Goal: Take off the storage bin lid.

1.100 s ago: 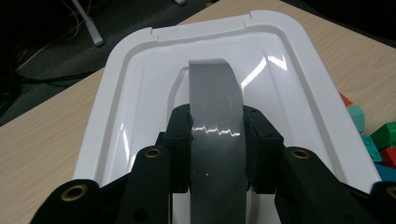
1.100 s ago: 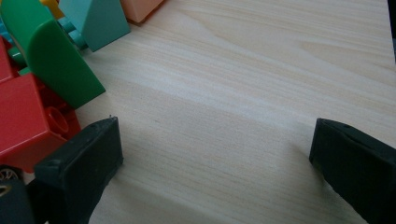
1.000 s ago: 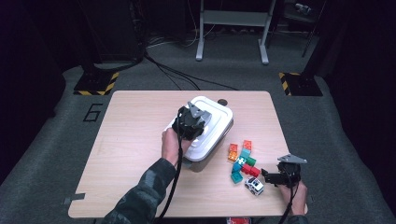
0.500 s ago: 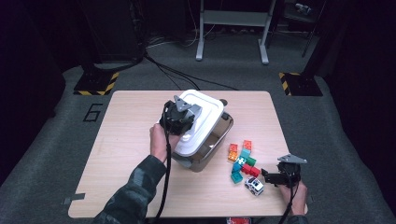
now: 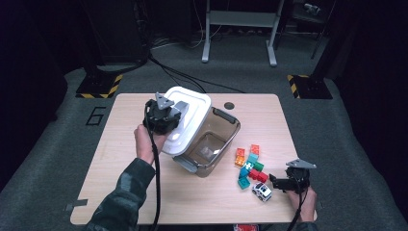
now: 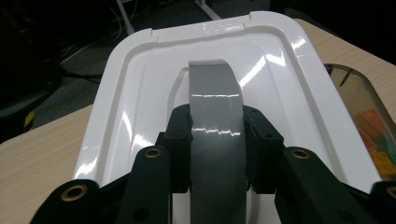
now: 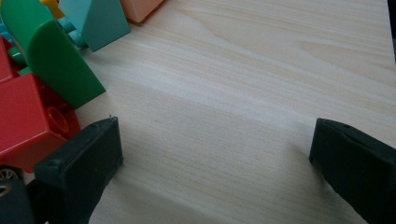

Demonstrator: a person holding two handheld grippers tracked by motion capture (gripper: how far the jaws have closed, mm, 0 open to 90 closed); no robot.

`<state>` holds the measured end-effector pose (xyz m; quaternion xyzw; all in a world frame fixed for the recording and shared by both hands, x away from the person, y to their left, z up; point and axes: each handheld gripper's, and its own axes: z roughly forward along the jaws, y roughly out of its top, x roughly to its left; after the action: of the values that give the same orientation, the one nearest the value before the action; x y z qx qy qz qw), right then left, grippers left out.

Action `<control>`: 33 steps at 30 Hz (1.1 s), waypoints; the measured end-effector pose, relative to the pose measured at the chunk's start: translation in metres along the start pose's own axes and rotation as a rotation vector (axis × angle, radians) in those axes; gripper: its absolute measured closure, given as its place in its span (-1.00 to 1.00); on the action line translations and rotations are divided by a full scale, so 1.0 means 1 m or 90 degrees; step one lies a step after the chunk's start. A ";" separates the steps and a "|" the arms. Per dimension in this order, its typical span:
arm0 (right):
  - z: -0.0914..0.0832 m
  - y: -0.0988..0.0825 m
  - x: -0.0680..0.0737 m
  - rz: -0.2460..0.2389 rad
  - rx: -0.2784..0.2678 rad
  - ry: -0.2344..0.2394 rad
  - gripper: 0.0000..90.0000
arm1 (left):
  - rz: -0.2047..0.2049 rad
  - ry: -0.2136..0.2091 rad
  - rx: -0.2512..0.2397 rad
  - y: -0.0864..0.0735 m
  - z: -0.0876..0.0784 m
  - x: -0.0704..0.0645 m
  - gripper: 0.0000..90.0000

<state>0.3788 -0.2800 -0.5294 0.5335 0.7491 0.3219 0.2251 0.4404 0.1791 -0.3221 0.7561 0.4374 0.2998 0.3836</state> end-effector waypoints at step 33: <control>0.000 0.000 0.000 0.000 0.000 0.000 -0.96 | -0.122 0.154 0.041 -0.085 -0.003 0.105 0.48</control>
<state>0.3788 -0.2799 -0.5294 0.5337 0.7489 0.3220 0.2251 0.4471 0.3009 -0.3800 0.6815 0.5597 0.3365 0.3304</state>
